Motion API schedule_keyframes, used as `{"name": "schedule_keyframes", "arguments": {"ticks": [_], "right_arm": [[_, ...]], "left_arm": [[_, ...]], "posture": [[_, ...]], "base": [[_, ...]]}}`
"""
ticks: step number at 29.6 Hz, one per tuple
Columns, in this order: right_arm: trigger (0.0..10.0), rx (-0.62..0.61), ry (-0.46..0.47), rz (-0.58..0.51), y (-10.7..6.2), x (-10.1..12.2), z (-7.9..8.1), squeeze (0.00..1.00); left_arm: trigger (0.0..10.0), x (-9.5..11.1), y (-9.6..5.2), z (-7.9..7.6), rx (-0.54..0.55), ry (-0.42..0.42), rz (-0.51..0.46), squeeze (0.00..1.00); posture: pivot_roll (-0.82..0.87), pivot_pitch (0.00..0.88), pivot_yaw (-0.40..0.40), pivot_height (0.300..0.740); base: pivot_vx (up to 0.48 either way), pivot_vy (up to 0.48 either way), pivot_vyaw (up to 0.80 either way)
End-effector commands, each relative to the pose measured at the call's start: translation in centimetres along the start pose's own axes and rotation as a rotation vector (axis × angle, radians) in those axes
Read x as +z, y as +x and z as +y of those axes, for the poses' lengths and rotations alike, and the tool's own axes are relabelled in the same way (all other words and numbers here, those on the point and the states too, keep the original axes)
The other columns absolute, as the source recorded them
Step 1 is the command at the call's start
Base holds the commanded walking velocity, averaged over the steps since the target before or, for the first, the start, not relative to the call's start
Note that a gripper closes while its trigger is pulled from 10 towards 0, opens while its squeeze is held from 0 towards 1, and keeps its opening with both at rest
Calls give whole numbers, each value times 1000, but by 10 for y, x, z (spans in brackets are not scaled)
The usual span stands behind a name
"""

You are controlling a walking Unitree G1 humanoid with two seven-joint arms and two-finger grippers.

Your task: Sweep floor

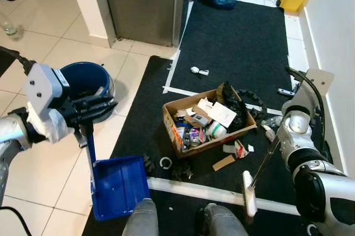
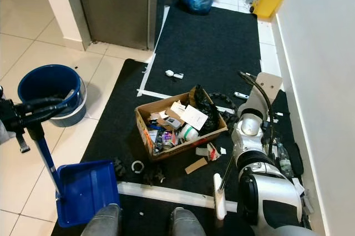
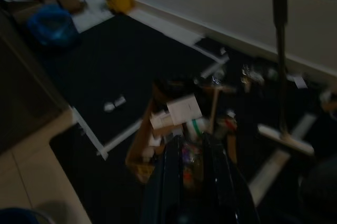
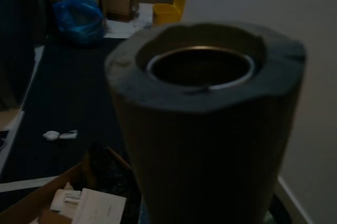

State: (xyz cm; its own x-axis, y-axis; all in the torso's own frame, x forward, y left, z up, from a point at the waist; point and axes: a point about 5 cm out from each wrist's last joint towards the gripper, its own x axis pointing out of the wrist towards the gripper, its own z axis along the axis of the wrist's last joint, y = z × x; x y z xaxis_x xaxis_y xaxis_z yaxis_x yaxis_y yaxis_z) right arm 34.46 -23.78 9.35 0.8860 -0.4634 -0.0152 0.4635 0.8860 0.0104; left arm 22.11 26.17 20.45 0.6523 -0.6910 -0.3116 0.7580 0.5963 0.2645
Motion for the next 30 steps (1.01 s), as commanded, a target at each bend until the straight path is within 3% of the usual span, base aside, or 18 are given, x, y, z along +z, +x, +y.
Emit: {"name": "schedule_keyframes", "arguments": {"ticks": [1,5,12,15,19,30], "right_arm": [[10000,4,45,25,-2,-4,0,0],[10000,33,107,49,0,-4,3,0],[10000,50,121,43,0,-2,8,0],[10000,65,118,42,-1,-1,13,0],[10000,90,104,27,-3,0,20,0],[10000,97,120,8,-4,1,22,0]], "left_arm": [[10000,-1,-2,-1,-22,58,67,0],[10000,-5,2,0,-16,108,103,0],[10000,-3,7,14,81,193,110,0],[10000,-3,14,14,92,194,67,0],[10000,2,32,1,52,191,-5,0],[10000,12,44,1,80,213,-110,0]], "posture": [[267,95,-110,740],[275,128,-124,740],[280,154,-126,740],[279,173,-126,740],[278,195,-126,740],[270,254,-123,740]], "base": [[0,0,0],[0,0,0],[0,0,0],[0,0,0],[0,0,0],[0,0,0]]}}
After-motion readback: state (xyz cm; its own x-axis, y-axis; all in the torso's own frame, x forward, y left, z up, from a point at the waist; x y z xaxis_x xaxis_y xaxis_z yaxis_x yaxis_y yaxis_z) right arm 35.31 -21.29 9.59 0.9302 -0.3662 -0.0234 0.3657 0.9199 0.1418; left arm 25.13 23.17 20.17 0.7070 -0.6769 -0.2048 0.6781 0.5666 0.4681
